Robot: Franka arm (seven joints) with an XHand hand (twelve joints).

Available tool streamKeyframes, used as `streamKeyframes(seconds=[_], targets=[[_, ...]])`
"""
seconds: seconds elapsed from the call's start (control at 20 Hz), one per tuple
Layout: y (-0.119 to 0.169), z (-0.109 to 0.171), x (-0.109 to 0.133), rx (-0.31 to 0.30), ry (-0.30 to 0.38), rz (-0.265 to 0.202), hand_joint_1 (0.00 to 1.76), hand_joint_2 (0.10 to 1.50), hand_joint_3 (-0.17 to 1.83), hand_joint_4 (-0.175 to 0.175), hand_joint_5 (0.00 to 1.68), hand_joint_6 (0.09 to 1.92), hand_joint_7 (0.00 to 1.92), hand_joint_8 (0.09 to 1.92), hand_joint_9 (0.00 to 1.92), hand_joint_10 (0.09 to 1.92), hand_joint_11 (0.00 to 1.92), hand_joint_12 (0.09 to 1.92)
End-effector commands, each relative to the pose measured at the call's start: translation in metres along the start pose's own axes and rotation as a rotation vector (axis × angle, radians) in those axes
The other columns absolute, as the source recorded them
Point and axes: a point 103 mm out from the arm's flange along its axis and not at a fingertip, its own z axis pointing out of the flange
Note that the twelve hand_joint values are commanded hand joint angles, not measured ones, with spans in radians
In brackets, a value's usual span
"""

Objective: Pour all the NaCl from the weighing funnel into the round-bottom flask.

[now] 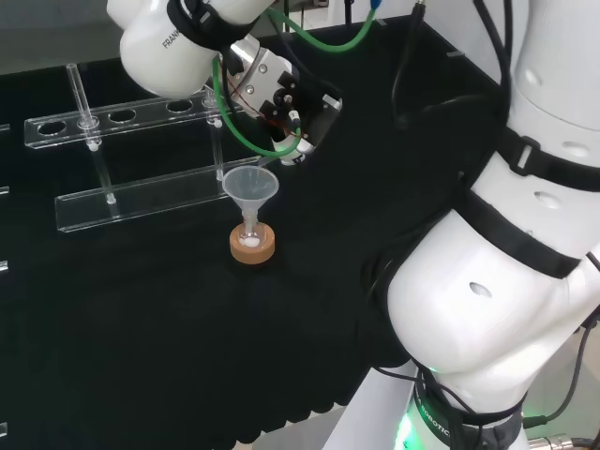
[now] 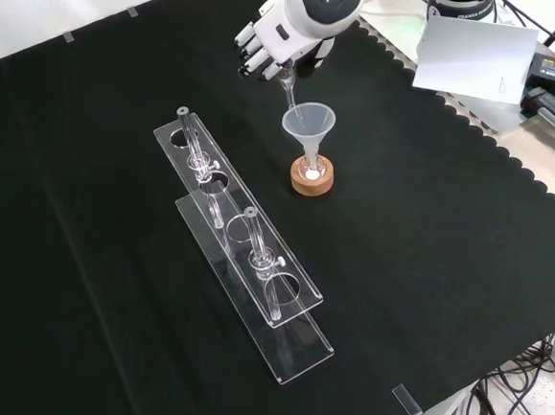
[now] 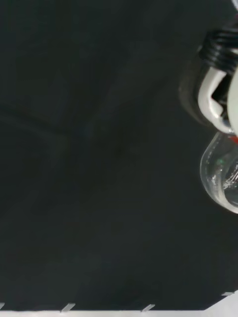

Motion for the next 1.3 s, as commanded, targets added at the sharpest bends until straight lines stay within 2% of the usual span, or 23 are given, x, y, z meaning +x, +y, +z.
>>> streamKeyframes(seconds=[0.05, 0.35, 0.55, 0.8, 1.3], targets=[[-0.003, 0.018, -0.029, -0.062, 0.196, 0.061, 1.11, 0.73, 0.52, 0.175, 1.26, 0.65, 0.57, 0.65, 0.93, 0.29, 0.76, 1.04], [-0.004, 0.024, -0.041, -0.078, 0.261, 0.095, 1.11, 0.73, 0.52, 0.175, 1.26, 0.65, 0.57, 0.65, 0.93, 0.29, 0.75, 1.04], [-0.003, 0.032, -0.048, -0.085, 0.354, 0.110, 1.11, 0.73, 0.52, 0.175, 1.26, 0.65, 0.57, 0.65, 0.93, 0.30, 0.75, 1.05], [-0.002, 0.041, -0.056, -0.100, 0.439, 0.130, 1.11, 0.73, 0.52, 0.175, 1.26, 0.65, 0.57, 0.65, 0.93, 0.30, 0.74, 1.05], [0.002, 0.054, -0.069, -0.138, 0.521, 0.146, 1.11, 0.73, 0.52, 0.175, 1.26, 0.65, 0.57, 0.65, 0.93, 0.30, 0.74, 1.06]])
